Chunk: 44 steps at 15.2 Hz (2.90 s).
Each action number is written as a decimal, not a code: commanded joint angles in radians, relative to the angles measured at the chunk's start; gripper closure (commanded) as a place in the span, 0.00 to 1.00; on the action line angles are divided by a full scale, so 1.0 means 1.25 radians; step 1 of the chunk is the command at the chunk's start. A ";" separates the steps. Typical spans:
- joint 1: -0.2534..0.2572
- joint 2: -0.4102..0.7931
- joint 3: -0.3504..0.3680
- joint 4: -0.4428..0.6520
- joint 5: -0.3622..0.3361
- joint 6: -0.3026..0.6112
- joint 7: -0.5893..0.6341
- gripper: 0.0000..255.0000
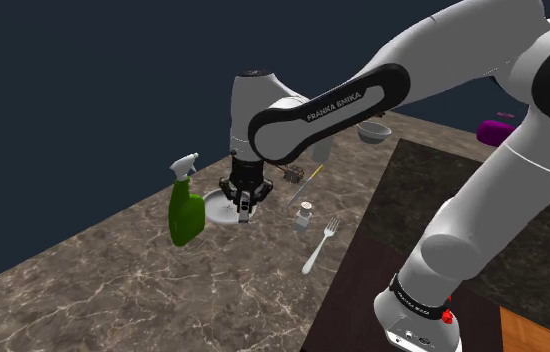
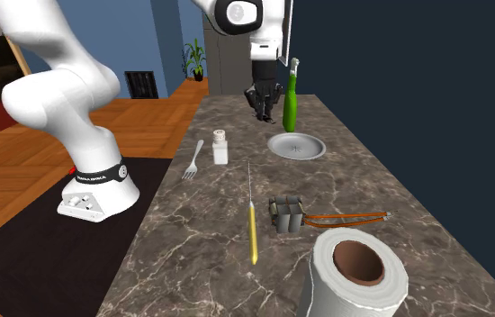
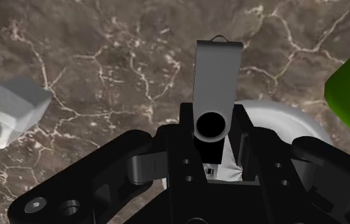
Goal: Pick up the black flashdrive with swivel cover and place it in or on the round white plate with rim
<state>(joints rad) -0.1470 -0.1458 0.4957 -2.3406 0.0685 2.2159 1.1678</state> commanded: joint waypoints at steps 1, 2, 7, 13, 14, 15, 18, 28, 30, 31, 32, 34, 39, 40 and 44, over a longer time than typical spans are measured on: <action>-0.017 0.050 -0.008 0.047 -0.031 -0.003 -0.004 1.00; -0.024 0.075 -0.013 0.074 -0.046 -0.007 -0.006 1.00; -0.050 0.226 -0.041 0.248 -0.125 -0.046 -0.019 1.00; -0.045 0.259 -0.046 0.219 -0.146 0.012 -0.004 1.00; -0.044 0.266 -0.047 0.215 -0.150 0.022 -0.001 1.00; -0.044 0.272 -0.048 0.212 -0.154 0.031 0.001 1.00; -0.041 0.292 -0.052 0.201 -0.167 0.059 0.010 1.00; -0.037 0.311 -0.056 0.193 -0.179 0.084 0.019 1.00; -0.037 0.311 -0.056 0.193 -0.179 0.084 0.019 0.00; -0.037 0.311 -0.056 0.193 -0.179 0.084 0.019 0.00; -0.037 0.311 -0.056 0.193 -0.179 0.084 0.019 0.00; -0.037 0.311 -0.056 0.193 -0.179 0.084 0.019 0.00; -0.047 0.248 -0.043 0.226 -0.139 -0.004 -0.008 0.00; -0.047 0.248 -0.044 0.226 -0.139 -0.004 -0.008 0.00; -0.047 0.248 -0.044 0.226 -0.139 -0.004 -0.008 0.00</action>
<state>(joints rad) -0.2051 0.1650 0.4412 -2.0583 -0.1057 2.2112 1.1582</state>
